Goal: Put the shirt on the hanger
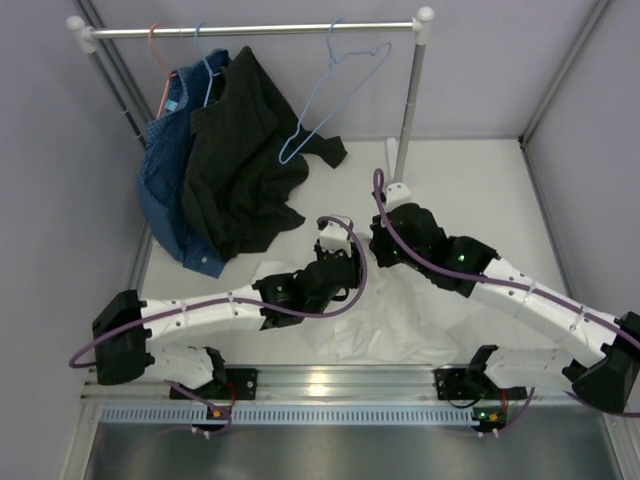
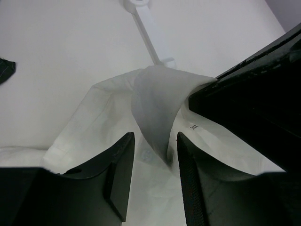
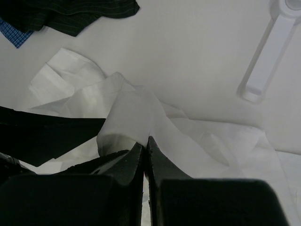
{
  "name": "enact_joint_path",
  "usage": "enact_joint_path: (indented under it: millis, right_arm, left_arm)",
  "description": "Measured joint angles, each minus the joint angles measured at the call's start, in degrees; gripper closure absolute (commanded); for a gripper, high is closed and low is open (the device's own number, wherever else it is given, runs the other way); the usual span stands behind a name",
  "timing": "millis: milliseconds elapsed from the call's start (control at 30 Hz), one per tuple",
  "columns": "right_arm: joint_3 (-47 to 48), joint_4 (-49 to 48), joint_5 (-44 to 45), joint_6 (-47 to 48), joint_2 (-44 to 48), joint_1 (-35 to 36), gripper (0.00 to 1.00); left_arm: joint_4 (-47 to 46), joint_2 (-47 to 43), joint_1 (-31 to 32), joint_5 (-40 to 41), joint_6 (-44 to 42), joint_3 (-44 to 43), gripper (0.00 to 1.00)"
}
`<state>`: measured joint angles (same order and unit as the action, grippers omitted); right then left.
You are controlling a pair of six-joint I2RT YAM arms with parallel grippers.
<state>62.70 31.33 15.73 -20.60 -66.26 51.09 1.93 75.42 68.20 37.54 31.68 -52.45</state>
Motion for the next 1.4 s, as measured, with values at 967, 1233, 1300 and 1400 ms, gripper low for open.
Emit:
enact_joint_path:
  millis: [967,1233,1300,1400]
  right_arm:
    - [-3.8,-2.8,-8.7,-0.1,7.1,-4.8,0.08]
    - [8.5,-5.2,-9.7,-4.7,0.0,-4.8,0.01]
    - [12.9,-6.4,-7.1,-6.8,-4.1,-4.8,0.0]
    - [19.4,-7.1,-1.5,-9.1,-10.5,-4.7,0.0]
  left_arm:
    - [13.8,-10.0,-6.1,-12.2,2.8,1.8,1.0]
    - [25.8,-21.1,-7.3,-18.7,4.7,1.8,1.0]
    - [27.3,-22.7,-7.4,-18.8,4.7,2.0,1.0]
    - [28.9,-24.5,-7.4,-18.6,4.7,3.0,1.0]
